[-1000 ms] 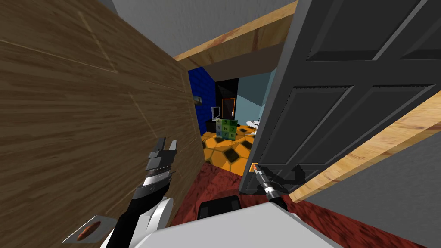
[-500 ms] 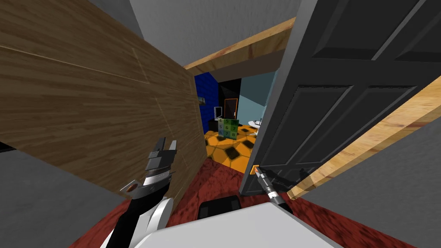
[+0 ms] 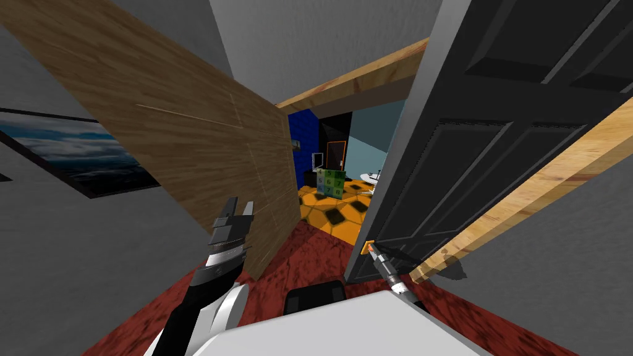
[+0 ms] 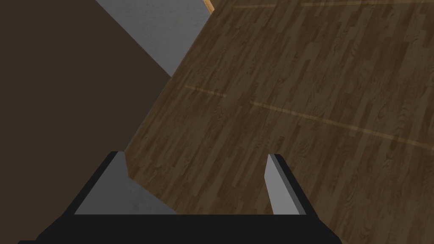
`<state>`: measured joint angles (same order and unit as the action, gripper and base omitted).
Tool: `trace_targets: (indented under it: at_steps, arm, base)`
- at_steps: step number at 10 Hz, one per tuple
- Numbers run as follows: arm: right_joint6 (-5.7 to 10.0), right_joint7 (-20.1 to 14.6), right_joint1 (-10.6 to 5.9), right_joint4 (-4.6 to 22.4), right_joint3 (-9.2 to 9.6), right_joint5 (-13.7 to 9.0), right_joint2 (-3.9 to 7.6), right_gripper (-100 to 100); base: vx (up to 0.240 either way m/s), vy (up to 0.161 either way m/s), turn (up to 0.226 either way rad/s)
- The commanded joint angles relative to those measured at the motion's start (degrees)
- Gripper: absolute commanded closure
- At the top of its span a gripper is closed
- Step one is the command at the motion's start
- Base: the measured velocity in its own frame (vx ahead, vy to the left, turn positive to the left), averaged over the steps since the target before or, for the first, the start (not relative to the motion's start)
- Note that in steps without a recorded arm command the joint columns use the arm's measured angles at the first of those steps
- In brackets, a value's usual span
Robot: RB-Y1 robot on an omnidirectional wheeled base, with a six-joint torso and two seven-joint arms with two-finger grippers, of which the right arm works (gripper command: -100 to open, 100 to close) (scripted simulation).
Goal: Pull the door open
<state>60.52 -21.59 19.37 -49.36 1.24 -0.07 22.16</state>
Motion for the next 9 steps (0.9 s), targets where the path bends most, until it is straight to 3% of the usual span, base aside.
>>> trace_targets:
  at_steps: [1,2,3,7,8,9]
  arm:
    - [1.51,-0.7,0.72,0.3,0.28,0.2,0.75,100]
    - [0.86,-0.4,0.42,0.3,0.26,0.2,0.42,100]
    - [2.99,-0.9,1.13,1.7,0.4,0.5,0.83,100]
    - [7.46,-1.8,2.21,4.4,0.38,1.1,1.78,100]
    - [9.46,-2.2,2.7,5.6,0.36,1.3,2.21,100]
    - [10.44,-2.4,2.94,6.2,0.36,1.5,2.42,100]
  base:
    - [-0.206,-0.041,0.134]
    - [-0.087,-0.009,0.014]
    - [-0.105,-0.031,0.112]
    - [-0.146,-0.041,0.125]
    - [-0.148,-0.053,0.161]
    - [-0.136,-0.036,0.118]
